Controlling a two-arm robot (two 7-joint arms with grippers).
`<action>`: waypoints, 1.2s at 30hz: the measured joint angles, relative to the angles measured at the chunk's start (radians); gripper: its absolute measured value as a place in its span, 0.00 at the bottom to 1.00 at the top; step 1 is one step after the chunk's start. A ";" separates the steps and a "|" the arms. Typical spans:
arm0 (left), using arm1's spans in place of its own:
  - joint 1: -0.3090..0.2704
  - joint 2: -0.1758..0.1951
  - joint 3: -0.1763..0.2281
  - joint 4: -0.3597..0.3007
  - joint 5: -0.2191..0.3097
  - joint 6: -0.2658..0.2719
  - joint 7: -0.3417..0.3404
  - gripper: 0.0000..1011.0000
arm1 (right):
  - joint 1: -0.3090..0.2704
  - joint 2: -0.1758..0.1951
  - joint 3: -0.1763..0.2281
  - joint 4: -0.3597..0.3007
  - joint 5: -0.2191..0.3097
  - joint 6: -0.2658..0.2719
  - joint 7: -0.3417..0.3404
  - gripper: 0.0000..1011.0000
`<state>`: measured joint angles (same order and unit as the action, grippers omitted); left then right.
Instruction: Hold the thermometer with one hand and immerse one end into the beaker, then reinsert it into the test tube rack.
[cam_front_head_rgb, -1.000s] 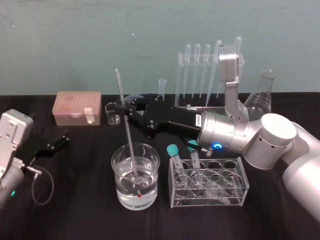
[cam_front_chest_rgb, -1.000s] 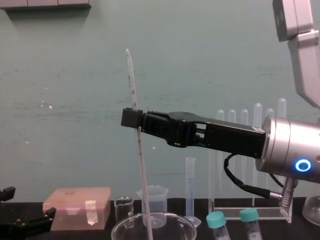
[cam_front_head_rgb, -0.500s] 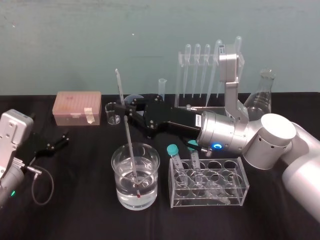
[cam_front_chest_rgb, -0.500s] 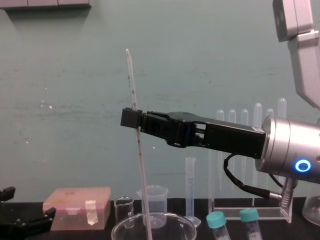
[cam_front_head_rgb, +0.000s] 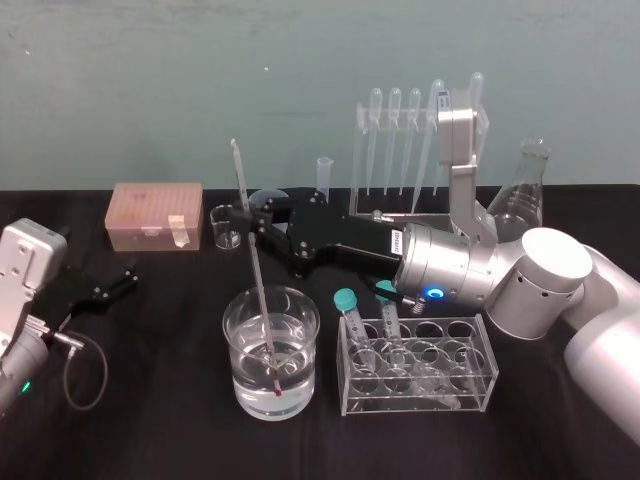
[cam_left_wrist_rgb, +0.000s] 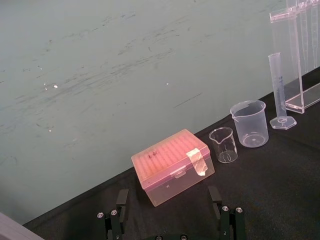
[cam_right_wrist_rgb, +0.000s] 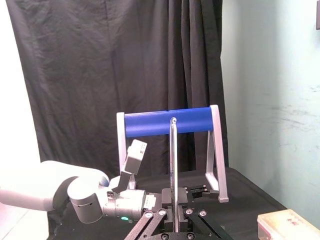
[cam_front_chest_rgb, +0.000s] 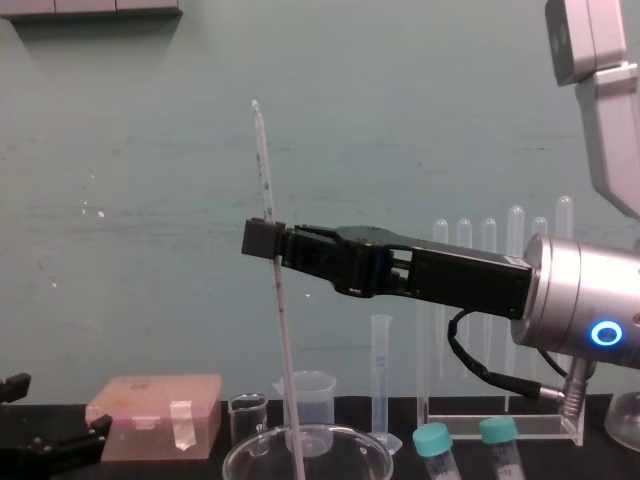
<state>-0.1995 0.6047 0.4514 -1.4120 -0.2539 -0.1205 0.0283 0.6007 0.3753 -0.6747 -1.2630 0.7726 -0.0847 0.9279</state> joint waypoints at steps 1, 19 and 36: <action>0.000 0.000 0.000 0.000 0.000 0.000 0.000 1.00 | 0.000 0.000 0.000 0.000 0.000 0.000 0.000 0.06; 0.000 0.000 0.000 0.000 0.000 0.000 0.000 1.00 | 0.001 0.001 -0.001 0.000 0.001 0.002 0.000 0.06; 0.000 0.000 0.000 0.000 0.000 0.000 0.000 1.00 | 0.002 0.010 0.008 -0.025 0.012 0.015 -0.001 0.06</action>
<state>-0.1995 0.6047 0.4514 -1.4120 -0.2539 -0.1205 0.0283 0.6028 0.3853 -0.6666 -1.2875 0.7847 -0.0700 0.9268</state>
